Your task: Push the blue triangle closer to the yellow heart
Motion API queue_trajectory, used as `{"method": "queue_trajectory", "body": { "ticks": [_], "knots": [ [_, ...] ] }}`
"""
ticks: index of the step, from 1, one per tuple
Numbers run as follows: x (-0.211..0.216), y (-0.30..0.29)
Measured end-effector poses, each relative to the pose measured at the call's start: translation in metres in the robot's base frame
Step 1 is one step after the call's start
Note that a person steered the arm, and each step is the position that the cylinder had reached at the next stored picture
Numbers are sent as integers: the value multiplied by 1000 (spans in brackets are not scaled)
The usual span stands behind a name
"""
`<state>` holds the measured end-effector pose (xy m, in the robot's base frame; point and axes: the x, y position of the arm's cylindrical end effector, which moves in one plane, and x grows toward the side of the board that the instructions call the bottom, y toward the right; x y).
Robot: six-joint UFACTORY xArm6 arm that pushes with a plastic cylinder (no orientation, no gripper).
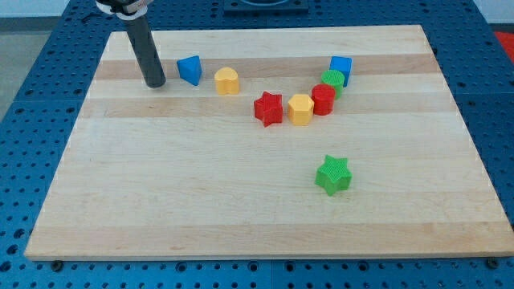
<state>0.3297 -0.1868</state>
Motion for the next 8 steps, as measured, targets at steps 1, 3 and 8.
{"method": "queue_trajectory", "body": {
  "ticks": [1, 3, 8],
  "knots": [
    [-6, 18],
    [-32, 59],
    [-77, 72]
  ]
}}
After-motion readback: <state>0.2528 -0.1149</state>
